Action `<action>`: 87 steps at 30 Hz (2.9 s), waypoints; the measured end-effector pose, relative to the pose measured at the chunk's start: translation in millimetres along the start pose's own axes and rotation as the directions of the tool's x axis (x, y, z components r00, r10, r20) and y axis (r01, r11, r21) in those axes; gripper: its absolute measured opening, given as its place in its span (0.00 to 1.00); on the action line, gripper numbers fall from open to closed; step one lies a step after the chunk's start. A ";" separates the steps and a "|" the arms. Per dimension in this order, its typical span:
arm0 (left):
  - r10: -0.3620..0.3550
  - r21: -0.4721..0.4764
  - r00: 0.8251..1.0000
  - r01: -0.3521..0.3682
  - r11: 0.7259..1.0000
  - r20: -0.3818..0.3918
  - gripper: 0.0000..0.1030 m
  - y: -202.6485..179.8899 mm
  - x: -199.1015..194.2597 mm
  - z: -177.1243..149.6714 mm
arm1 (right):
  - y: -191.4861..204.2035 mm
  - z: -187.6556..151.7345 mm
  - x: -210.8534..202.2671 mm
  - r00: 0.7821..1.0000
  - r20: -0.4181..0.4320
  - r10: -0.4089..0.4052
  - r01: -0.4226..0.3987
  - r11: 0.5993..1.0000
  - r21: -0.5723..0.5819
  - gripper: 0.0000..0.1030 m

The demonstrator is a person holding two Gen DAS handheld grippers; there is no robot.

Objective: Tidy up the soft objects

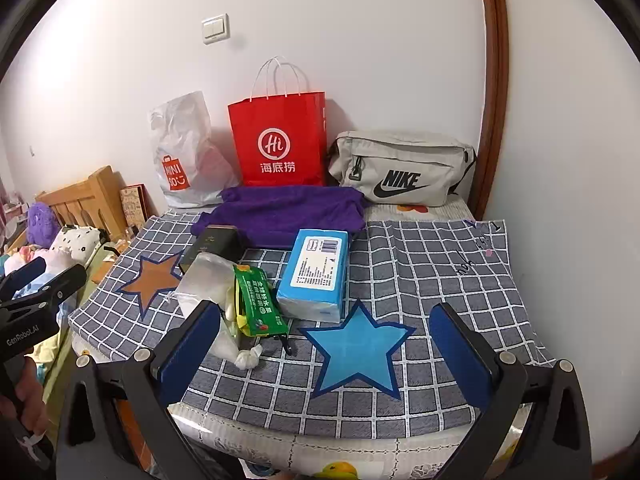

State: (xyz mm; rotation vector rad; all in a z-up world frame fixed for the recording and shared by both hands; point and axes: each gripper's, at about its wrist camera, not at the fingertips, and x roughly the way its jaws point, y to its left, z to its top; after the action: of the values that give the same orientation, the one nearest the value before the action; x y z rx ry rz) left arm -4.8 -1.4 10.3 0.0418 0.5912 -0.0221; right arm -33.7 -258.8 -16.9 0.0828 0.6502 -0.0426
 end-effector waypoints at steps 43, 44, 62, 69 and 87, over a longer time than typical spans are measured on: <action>0.007 -0.003 1.000 -0.007 1.000 0.004 1.00 9.9 -3.7 -1.2 | 4.5 -0.6 -10.5 1.000 0.023 0.008 -0.008 1.000 -0.006 1.00; 0.008 -0.004 1.000 -0.008 1.000 0.004 1.00 9.8 -3.8 -1.3 | 4.9 -0.1 -10.5 1.000 0.023 0.008 -0.008 1.000 -0.007 1.00; 0.021 -0.002 1.000 -0.020 1.000 0.015 1.00 8.9 -7.3 2.9 | 5.9 -1.7 -12.9 0.999 0.030 0.015 -0.014 1.000 -0.017 1.00; 0.022 0.007 1.000 -0.022 1.000 0.018 1.00 5.0 -7.4 1.2 | 5.1 -1.3 -14.7 0.999 0.044 0.024 -0.023 1.000 -0.020 1.00; 0.026 -0.010 0.999 -0.026 1.000 -0.034 1.00 11.9 25.9 -3.9 | 6.1 -7.7 26.6 0.993 -0.043 0.114 -0.116 0.993 -0.031 1.00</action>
State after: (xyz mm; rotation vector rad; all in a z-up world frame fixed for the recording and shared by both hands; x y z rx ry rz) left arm 14.9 10.5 -7.0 0.0394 0.6244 0.0070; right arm -16.7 -252.4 -38.7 0.0889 0.6857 0.0814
